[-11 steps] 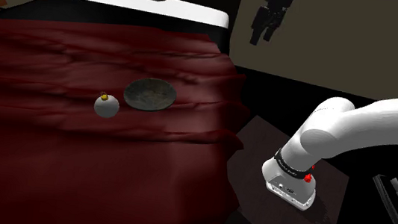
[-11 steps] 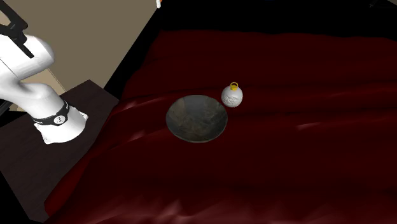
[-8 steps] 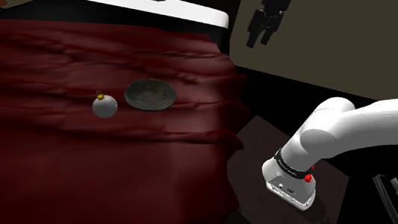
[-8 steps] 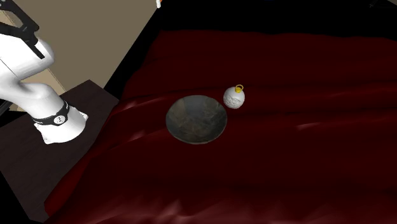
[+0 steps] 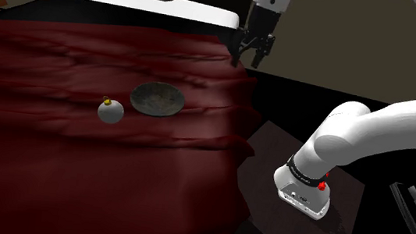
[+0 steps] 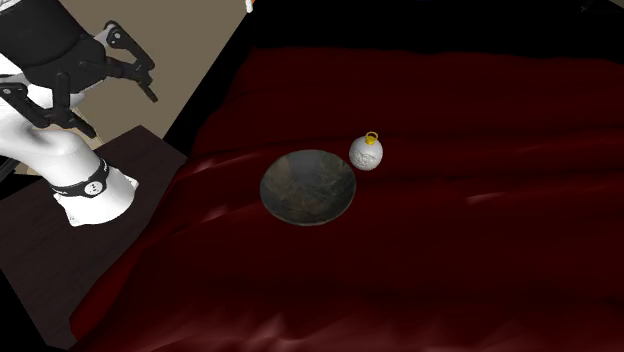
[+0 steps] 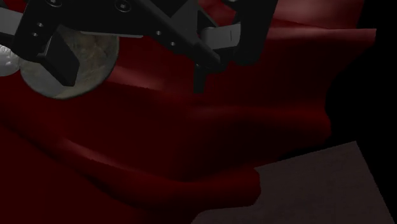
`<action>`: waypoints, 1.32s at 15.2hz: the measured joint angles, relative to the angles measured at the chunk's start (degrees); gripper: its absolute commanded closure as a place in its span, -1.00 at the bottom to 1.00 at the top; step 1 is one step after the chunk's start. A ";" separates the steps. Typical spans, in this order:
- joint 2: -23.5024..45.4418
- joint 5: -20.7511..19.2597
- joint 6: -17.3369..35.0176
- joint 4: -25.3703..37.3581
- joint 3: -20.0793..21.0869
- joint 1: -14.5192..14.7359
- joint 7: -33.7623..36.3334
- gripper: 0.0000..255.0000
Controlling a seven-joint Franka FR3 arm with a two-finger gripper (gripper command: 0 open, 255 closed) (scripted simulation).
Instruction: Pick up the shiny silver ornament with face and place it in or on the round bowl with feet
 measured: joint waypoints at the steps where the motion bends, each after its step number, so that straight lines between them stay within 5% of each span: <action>1: 1.51 1.59 1.35 0.30 1.01 0.16 2.07 -1.00; 10: 11.07 15.35 16.19 -1.88 9.32 1.98 17.95 -1.00; 20: 28.16 27.16 33.87 4.42 16.79 3.98 32.09 -1.00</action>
